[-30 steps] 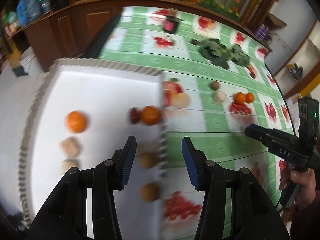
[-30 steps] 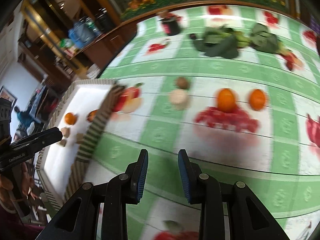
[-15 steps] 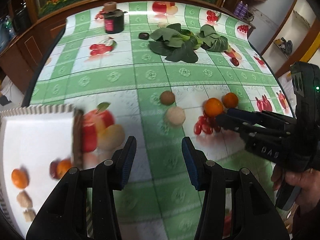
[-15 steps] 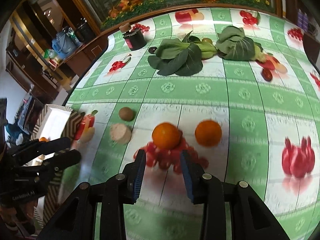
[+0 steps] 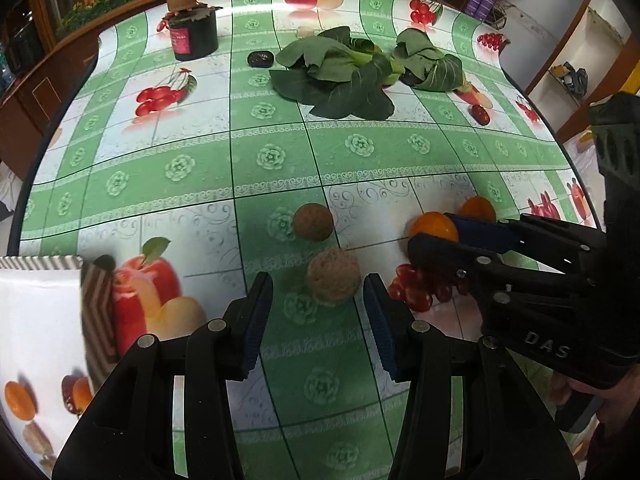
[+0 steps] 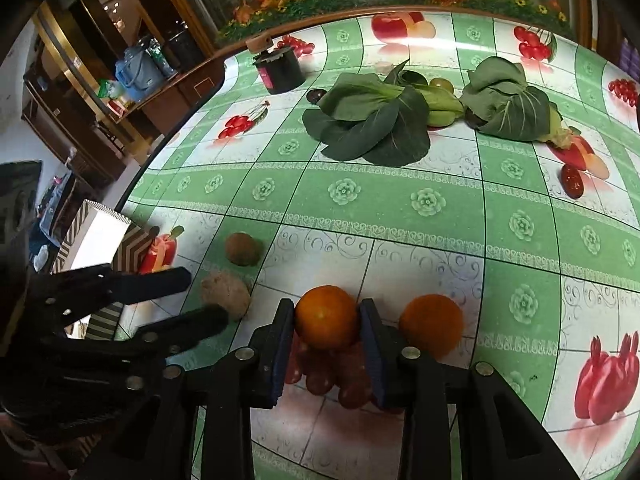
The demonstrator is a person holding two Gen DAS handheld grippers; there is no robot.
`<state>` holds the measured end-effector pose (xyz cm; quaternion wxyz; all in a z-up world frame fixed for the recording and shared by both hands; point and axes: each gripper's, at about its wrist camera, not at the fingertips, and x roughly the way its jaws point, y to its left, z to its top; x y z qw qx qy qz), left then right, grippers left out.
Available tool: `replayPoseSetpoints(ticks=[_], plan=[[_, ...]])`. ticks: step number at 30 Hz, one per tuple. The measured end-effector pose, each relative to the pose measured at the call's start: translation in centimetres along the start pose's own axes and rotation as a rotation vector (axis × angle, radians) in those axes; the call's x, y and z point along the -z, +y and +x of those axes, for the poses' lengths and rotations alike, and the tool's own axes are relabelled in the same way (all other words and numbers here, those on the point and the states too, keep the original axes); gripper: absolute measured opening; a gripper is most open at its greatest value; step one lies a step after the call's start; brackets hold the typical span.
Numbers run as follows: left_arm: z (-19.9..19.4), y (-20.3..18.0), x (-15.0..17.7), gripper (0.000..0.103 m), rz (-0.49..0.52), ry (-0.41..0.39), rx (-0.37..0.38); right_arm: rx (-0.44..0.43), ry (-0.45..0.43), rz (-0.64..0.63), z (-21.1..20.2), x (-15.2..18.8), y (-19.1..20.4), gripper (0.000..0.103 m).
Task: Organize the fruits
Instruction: 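Grasp the round bread roll with the left tool while the right tool grasps an orange, then carry the bread roll and orange over the white tray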
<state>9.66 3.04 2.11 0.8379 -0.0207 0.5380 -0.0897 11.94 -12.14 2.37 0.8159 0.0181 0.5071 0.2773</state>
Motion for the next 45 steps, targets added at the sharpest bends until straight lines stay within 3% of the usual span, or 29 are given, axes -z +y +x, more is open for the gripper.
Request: replayPoseSetpoints(ticks=[3,5,10,21,32,45], plan=[[0.5,0.2,0.0,0.046,-0.007,-0.002,0.007,-0.010,0.001,0.008,-0.1,0.1,-0.1,0.031],[0.4,0.2,0.1,0.029,0.010,-0.021,0.001,-0.024,0.000,0.021,-0.3,0.2,-0.2,0.031],[0.1,0.6,0.6,0.029,0.008,-0.018,-0.003,-0.063,-0.006,0.046,-1.2,0.9,0.1,0.031],[-5.7,3.2,4.5,0.029,-0.064,-0.047,-0.059,-0.122,0.001,0.035,-3.2,3.0,3.5,0.031],[-10.7,7.9,10.0,0.029,-0.135,-0.072,-0.164,-0.172,0.027,-0.085,-3.5,4.6,10.5,0.031],[-15.9,14.9,15.8,0.029,-0.270,-0.094,-0.231,-0.252,0.052,-0.232,-2.1,5.1,19.8,0.031]])
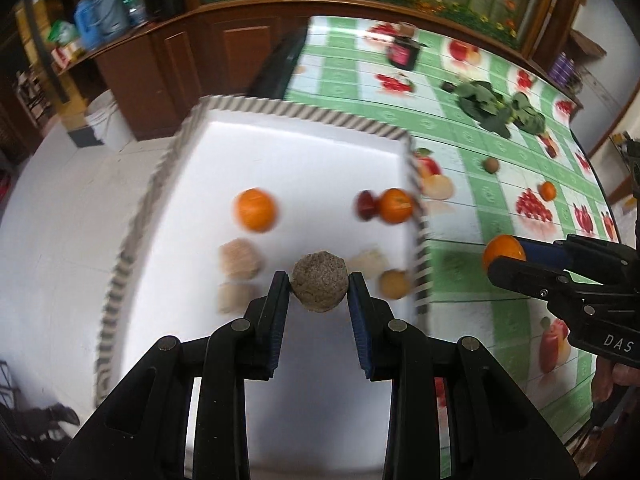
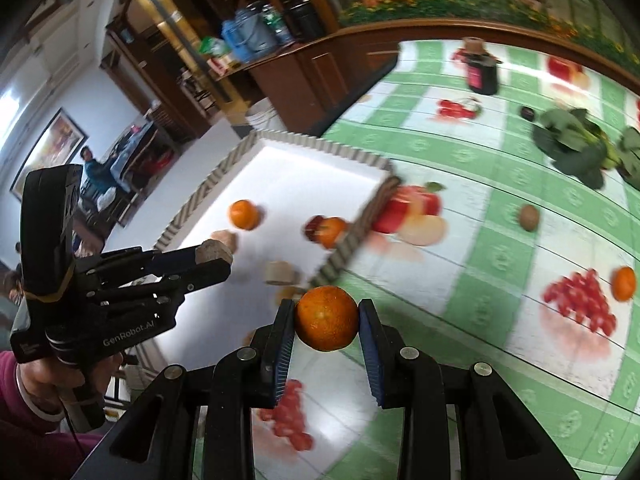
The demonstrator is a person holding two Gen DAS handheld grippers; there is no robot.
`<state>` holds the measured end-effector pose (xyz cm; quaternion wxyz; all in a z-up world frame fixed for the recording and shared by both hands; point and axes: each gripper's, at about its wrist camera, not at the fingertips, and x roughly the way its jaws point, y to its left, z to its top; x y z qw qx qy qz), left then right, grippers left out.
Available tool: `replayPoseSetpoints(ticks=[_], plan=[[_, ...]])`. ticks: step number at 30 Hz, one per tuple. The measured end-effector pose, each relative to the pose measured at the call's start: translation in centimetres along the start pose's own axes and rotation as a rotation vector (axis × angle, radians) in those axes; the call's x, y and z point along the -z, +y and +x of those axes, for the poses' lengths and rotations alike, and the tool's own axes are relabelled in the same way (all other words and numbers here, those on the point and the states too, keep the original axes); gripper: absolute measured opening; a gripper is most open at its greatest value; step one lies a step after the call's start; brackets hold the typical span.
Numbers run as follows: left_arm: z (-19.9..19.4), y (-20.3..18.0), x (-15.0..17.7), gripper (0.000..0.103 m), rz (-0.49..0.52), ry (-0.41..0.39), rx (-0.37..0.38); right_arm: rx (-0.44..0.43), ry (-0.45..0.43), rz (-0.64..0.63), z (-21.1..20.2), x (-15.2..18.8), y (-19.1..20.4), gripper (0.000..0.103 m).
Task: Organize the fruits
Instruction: 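Carry the bread roll and orange over the white tray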
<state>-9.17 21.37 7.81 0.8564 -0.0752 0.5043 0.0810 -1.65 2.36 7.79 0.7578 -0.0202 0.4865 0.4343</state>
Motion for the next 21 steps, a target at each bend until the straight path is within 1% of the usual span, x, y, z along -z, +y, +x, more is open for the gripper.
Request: replayPoseSetpoints(ticks=[6,10,15,21], plan=[[-0.6,3.4,1.4,0.029,-0.050,0.011,-0.029,-0.035,0.024,-0.046,1.9,-0.6,2.8,0.031],[-0.3,5.0,2.3,0.029,-0.068,0.029,-0.046,-0.054,0.051,-0.072,3.6,-0.9,4.4,0.031],[0.5,6.4,2.8,0.029,-0.090,0.043,-0.054,-0.067,0.088,-0.082,6.2,-0.9,5.8,0.031],[1.4,6.7,2.8,0.029,-0.079,0.052,-0.045,-0.042,0.129,-0.102,8.8,-0.9,6.7,0.031]])
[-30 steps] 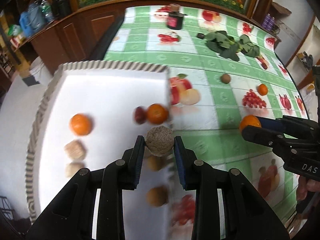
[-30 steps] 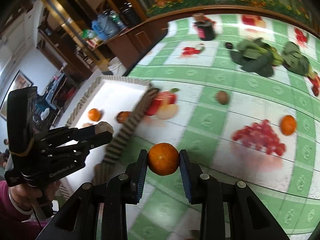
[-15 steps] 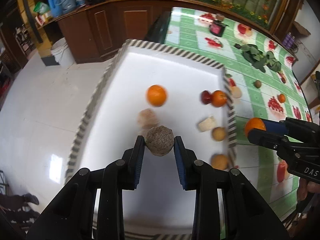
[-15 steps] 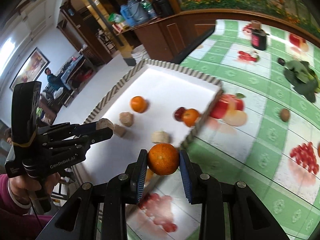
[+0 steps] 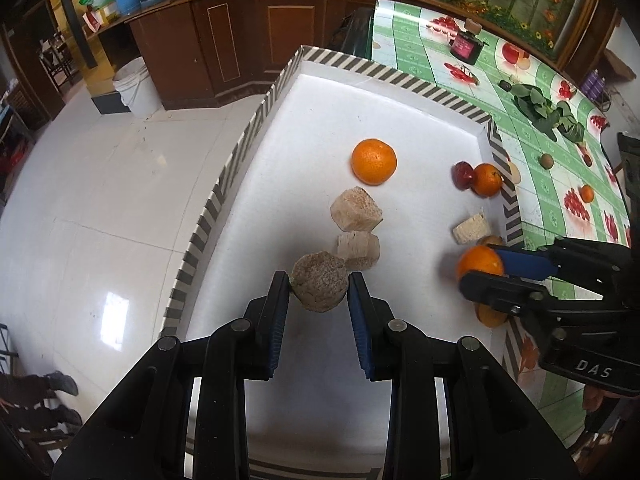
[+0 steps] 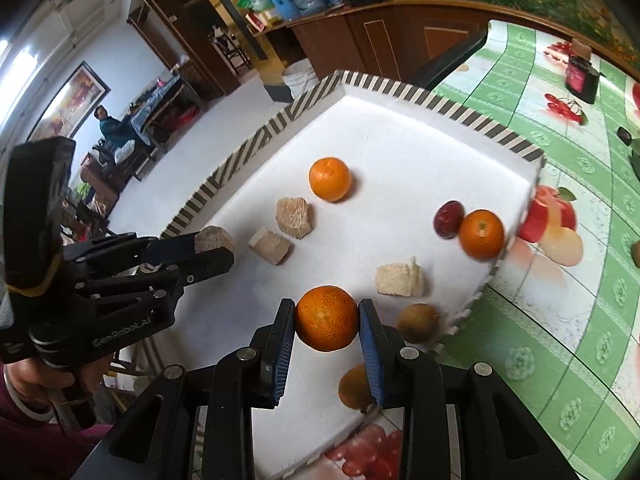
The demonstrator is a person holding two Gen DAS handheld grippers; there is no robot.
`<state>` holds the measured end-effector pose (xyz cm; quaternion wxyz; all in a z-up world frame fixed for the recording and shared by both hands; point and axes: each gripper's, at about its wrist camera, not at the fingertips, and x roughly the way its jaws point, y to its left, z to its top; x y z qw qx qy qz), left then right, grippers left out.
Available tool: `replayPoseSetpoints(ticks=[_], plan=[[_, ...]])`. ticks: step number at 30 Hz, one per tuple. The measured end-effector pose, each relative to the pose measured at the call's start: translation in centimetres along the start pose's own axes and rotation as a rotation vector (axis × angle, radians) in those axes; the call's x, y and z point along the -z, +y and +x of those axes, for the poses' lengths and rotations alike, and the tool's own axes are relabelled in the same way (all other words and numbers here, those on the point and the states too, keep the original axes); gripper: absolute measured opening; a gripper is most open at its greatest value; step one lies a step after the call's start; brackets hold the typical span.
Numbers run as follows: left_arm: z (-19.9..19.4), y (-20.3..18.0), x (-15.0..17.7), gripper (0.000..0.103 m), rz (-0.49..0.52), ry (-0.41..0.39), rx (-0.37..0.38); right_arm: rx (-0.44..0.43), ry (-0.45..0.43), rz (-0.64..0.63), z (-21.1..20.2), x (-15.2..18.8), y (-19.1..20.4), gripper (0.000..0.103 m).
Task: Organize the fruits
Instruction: 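Carry the bread roll and orange over the white tray, then open both tools to release the bread roll and orange into the tray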
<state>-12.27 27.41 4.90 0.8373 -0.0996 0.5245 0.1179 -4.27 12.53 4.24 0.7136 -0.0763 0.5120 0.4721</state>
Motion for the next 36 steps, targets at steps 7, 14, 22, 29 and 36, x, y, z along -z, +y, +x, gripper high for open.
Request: replayPoseSetpoints(ticks=[7,14,22,29,36], plan=[[0.9,-0.1,0.0,0.029,0.016,0.016,0.009,0.028,0.019,0.001,1.4,-0.2,0.2,0.031],[1.4,-0.4,-0.3,0.029,0.027,0.019,0.004,0.044,0.025,0.001,2.2,-0.3,0.2,0.031],[2.1,-0.8,-0.5,0.029,0.037,0.031,0.001,0.074,0.023,-0.004,3.0,-0.6,0.5,0.031],[2.3,-0.9,-0.6,0.030,0.041,0.032,-0.005,0.096,0.033,-0.021,3.1,-0.4,0.9,0.032],[2.2,-0.5,-0.7,0.046,0.026,0.040,-0.004,0.068,0.014,-0.014,2.3,-0.4,0.9,0.035]])
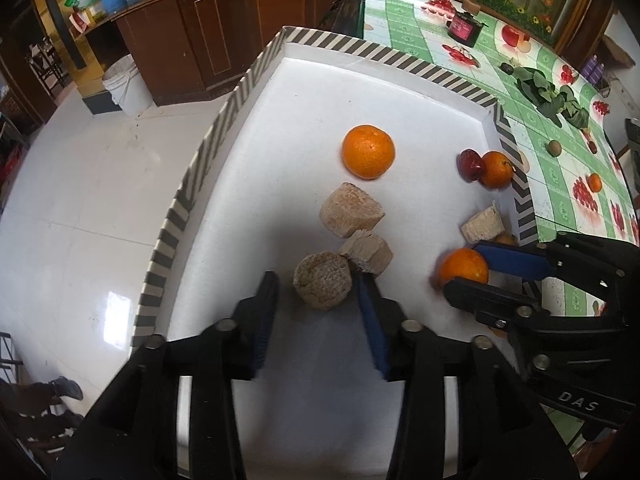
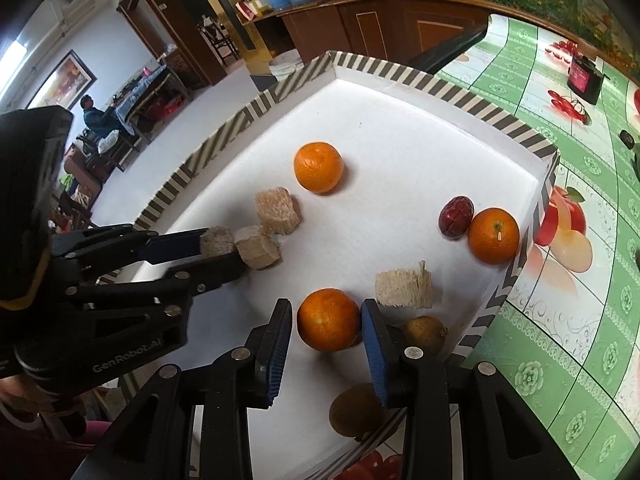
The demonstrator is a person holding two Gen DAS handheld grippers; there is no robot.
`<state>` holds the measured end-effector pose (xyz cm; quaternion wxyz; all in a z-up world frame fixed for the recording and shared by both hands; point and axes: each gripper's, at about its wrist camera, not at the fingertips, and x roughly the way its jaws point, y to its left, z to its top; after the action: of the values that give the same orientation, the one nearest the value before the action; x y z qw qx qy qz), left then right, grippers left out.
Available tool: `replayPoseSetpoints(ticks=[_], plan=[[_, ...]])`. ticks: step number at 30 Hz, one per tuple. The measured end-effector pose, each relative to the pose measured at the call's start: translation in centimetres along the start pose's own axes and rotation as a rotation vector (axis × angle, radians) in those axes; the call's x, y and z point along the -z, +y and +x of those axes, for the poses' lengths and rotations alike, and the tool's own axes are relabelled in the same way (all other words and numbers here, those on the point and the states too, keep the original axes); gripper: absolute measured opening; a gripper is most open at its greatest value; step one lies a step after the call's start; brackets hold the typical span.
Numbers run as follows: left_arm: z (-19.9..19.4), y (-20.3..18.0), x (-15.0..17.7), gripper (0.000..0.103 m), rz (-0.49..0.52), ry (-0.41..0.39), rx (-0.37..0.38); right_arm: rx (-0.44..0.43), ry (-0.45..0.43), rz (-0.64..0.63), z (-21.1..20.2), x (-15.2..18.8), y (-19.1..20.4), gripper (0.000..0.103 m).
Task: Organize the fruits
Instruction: 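Open both tools to release the bread roll and orange into the tray, then move both tools back over the tablecloth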
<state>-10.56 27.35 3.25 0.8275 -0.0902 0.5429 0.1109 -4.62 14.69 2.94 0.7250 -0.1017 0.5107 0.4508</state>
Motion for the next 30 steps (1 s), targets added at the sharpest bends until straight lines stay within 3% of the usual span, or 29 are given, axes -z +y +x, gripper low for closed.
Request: replayPoseSetpoints(ticks=[8,21,22,25,30], plan=[[-1.3,0.3,-0.3,0.046,-0.019,-0.011,-0.007,-0.031,-0.048,0.019,-2.8,0.0,-0.6,0.035],[-3.8,-2.8,-1.6,0.046,-0.003,-0.060,0.041,-0.020,-0.115,0.090,-7.3,2.3,-4.1,0.035],[-4.0,-3.2,-1.7,0.047,0.001,-0.063,0.050,-0.012,-0.120,0.098,-7.7,2.6,-4.7,0.035],[-4.5,-4.9,-2.3,0.065,0.018,-0.075,0.090,0.022,-0.140,0.132,-9.0,3.5,-6.4,0.035],[-4.8,-9.1,-3.4,0.065,0.086,-0.097,0.134,0.098,-0.169,0.234,-11.5,5.7,-10.9,0.035]])
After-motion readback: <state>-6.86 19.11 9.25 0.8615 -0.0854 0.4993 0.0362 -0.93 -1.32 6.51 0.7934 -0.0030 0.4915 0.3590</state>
